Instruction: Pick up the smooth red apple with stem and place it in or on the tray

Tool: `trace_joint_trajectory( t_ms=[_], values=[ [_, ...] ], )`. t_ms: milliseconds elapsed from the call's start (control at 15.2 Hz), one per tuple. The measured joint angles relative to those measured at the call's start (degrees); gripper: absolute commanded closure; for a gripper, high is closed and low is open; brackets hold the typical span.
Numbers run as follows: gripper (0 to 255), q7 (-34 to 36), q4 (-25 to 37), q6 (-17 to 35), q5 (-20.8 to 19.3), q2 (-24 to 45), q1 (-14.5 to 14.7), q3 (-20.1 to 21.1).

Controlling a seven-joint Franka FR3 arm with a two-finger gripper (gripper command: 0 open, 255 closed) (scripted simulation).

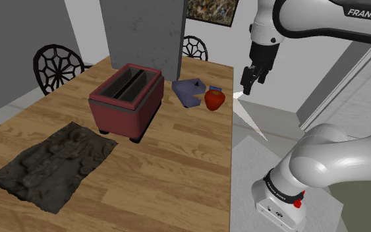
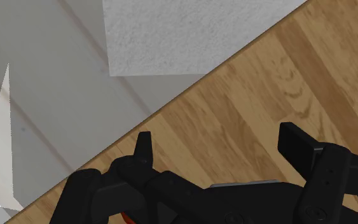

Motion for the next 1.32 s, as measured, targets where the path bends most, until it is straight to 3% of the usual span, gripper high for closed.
trace_joint_trajectory(
  t_ms=[264, 660, 1320],
  values=[
    [0, -1.89, 0.39, 3.34, -0.77, 3.43, -0.49, -1.93],
    [0, -7.29, 1.72, 13.76, -2.01, 14.37, -1.55, -7.16],
    [0, -17.88, 11.89, 25.14, 1.03, 35.26, -2.15, -14.08]
  ],
)
